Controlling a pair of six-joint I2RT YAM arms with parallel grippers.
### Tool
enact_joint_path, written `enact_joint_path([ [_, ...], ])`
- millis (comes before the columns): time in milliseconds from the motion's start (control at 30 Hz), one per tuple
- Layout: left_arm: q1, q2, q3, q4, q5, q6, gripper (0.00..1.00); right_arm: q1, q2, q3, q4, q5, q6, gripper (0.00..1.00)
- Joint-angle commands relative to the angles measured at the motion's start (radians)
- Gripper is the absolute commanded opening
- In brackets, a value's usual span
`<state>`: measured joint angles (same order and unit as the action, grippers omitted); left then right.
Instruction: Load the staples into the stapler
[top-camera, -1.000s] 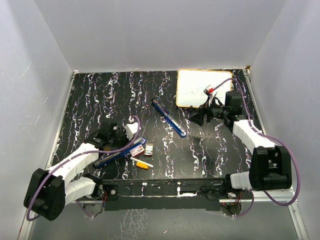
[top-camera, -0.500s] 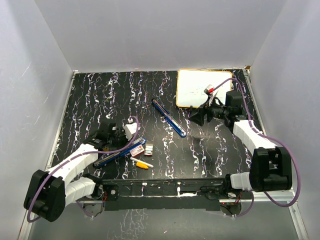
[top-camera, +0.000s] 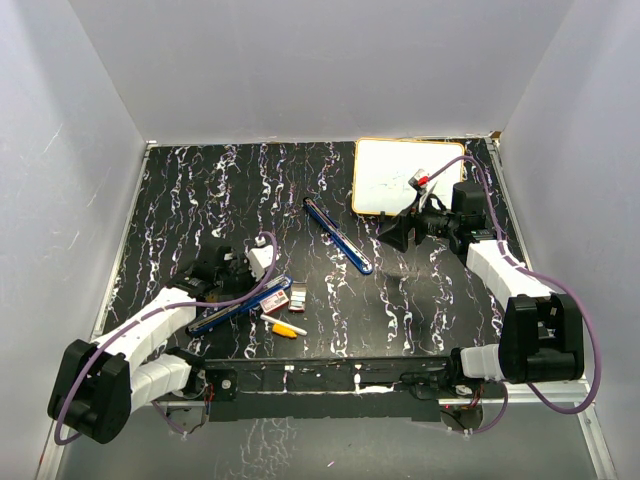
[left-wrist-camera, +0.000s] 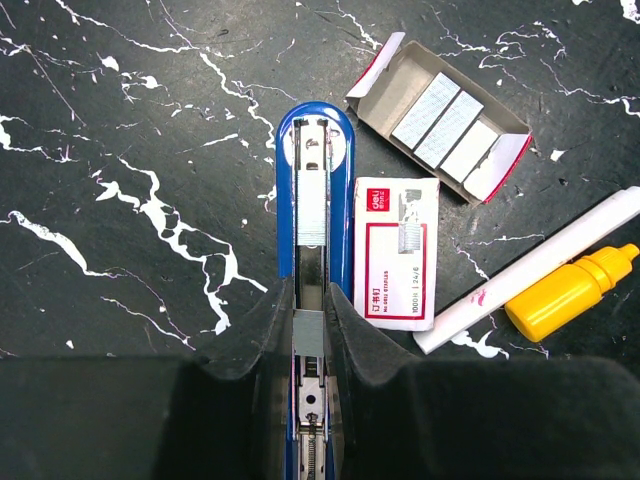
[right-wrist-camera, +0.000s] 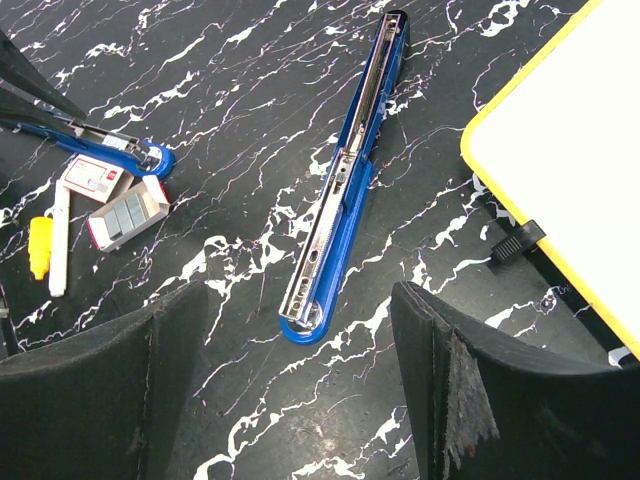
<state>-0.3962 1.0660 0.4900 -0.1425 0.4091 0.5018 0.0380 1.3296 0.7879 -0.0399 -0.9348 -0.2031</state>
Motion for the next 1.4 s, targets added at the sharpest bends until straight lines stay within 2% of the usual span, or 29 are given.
enact_joint_path([
  [0,0.009,-0.002,-0.008,-0.019,0.039,0.009,0.07,-0.006,-0.032,-0.009,0.063,-0.015,0.005,0.76],
  [467,0.019,0.047,0.007,-0.031,0.065,0.012,0.08,-0.006,-0.029,-0.01,0.063,-0.015,0.005,0.77],
  [700,0.019,0.055,0.011,-0.028,0.071,0.014,0.14,-0.007,-0.03,-0.01,0.064,-0.013,0.005,0.77],
  [800,0.019,0.05,0.013,-0.027,0.073,0.014,0.2,-0.007,-0.028,-0.011,0.064,-0.012,0.006,0.77],
  [1133,0.019,-0.02,-0.004,0.004,0.059,-0.004,0.54,-0.009,-0.03,-0.012,0.065,-0.012,0.005,0.77],
  [1267,0.019,-0.041,0.023,-0.026,0.041,0.005,0.63,-0.009,-0.03,-0.009,0.063,-0.008,0.007,0.77],
  [1367,0.02,-0.042,0.066,-0.099,0.014,0.055,0.66,-0.008,-0.032,0.001,0.051,-0.012,-0.001,0.77],
])
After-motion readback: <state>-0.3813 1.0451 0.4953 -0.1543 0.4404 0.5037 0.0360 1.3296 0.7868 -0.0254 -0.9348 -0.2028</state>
